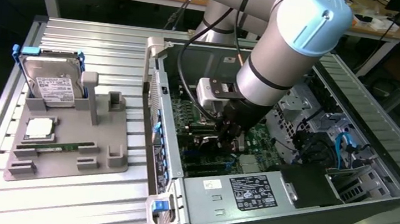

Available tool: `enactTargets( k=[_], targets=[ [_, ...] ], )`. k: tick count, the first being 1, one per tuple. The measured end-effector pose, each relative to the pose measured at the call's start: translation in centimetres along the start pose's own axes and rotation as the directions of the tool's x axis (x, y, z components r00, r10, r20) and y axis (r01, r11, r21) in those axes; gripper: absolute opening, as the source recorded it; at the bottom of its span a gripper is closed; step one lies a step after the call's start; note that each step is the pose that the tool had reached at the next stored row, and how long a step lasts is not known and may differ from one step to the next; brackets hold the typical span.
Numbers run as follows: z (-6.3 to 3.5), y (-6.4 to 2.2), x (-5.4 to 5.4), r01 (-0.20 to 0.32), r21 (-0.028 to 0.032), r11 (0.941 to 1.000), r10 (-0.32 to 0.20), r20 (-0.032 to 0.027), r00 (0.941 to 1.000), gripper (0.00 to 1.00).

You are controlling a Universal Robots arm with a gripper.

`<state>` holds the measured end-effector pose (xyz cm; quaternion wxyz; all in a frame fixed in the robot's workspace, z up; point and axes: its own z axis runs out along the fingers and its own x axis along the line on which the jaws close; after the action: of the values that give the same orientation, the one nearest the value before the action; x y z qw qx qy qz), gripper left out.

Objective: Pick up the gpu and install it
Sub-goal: 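Insert the gpu into the slot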

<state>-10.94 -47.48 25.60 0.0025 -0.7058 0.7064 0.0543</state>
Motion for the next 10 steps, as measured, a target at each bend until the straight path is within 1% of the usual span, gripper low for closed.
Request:
enactTargets(
  k=[10],
  targets=[
    [-0.01,0.0,0.0,0.0,0.0,1.0,0.0,-0.0001,1.0,0.27]
  ],
)
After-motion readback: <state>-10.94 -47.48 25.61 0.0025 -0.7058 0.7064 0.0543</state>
